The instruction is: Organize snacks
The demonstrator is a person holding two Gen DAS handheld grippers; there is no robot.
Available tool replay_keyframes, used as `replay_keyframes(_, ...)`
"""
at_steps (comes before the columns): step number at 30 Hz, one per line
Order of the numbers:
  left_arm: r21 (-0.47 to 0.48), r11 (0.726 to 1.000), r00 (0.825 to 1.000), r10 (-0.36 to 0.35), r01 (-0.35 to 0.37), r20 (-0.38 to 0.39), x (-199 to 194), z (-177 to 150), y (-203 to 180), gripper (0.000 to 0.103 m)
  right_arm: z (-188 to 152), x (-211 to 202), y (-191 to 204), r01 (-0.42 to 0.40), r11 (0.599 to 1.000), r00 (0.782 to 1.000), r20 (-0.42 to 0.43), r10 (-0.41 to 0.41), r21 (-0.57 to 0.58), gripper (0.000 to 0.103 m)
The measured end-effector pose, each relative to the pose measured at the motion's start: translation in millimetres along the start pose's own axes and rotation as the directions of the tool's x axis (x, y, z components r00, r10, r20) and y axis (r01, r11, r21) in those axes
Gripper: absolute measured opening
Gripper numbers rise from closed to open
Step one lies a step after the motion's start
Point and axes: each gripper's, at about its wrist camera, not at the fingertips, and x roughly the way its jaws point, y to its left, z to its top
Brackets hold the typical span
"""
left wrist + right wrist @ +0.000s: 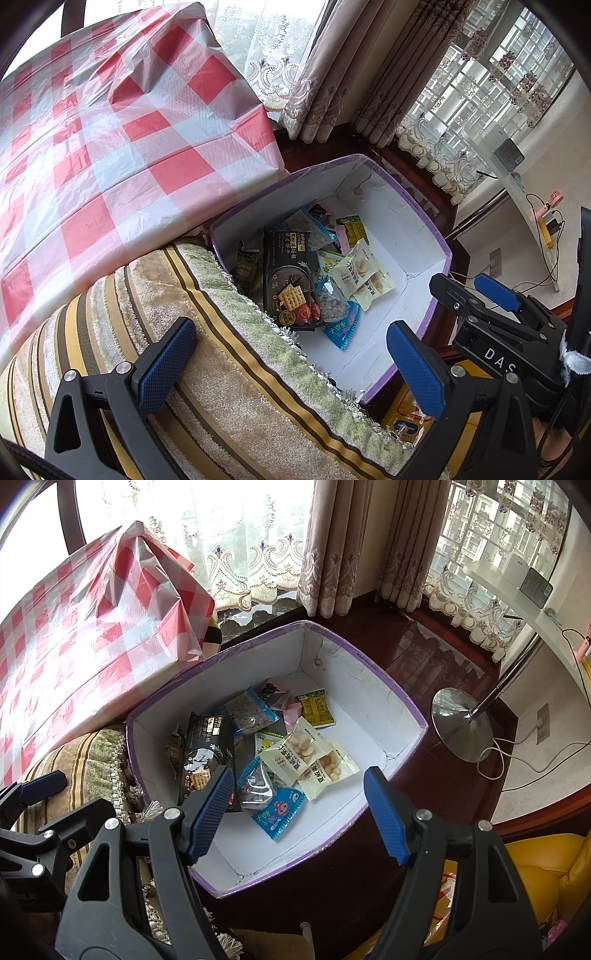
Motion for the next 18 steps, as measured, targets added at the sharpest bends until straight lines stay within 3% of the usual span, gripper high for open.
replay_keyframes(18,-0.001,1.000,1.000,0.000,0.000,0.000,0.3,0.0,0.0,0.103,2.3,-0.9,1.6,-0.002,1.000,1.000,-0.001,0.002,-0.001,0.076)
